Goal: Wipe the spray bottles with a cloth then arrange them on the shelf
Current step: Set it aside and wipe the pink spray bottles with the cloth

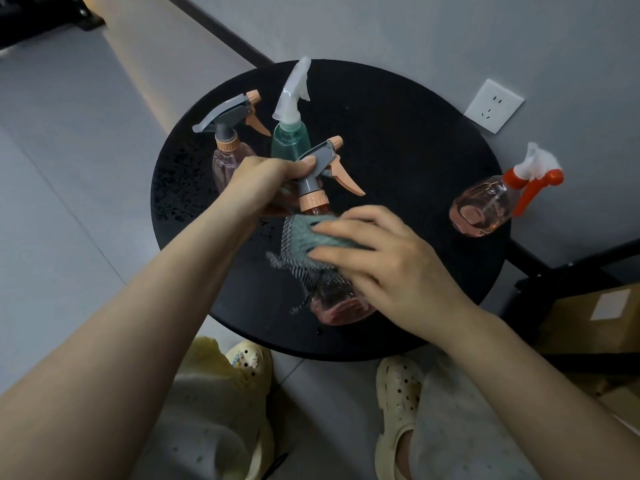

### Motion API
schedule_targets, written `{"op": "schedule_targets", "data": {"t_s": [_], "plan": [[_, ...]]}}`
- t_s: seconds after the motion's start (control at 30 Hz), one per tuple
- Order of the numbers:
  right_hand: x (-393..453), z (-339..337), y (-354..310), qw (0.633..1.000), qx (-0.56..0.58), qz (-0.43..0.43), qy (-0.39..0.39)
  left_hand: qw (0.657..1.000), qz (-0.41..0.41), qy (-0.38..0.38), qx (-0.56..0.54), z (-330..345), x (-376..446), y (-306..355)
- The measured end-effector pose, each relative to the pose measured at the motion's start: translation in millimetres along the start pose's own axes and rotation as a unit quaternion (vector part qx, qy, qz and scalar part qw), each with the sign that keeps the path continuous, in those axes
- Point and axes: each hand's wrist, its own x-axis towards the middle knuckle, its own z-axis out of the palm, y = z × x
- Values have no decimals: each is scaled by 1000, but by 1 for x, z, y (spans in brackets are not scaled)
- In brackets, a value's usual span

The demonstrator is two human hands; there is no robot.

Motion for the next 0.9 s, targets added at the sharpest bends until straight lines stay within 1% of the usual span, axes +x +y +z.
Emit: {"op": "schedule_targets", "data": {"t_s": [0.1, 0.17, 0.23, 0.4, 0.53, 0.63, 0.73, 0.9], "plan": [[5, 4, 3, 990, 87, 103, 34, 1000, -4, 6, 5, 1, 0, -2], [6, 5, 4, 984, 115, 133, 38, 1000, -12, 5, 1, 0, 1, -2], [5, 4, 4, 989, 101, 111, 14, 1000, -14, 2, 2, 0, 0, -1], [-4, -2, 9, 999, 4, -5, -36, 1000, 2, 13, 0, -2, -4, 3], [-14, -4, 8, 989, -74, -107, -63, 1000, 4, 23, -18, -9, -5, 6], [-18, -2, 4, 981, -96, -151, -78, 1000, -2, 22, -8, -11, -6, 6], [-14, -2, 4, 984, -82, -139, -73, 1000, -5, 13, 10, -11, -8, 7], [-1, -2, 9, 998, -20, -46, -25, 999, -13, -10, 28, -9, -11, 10]]}}
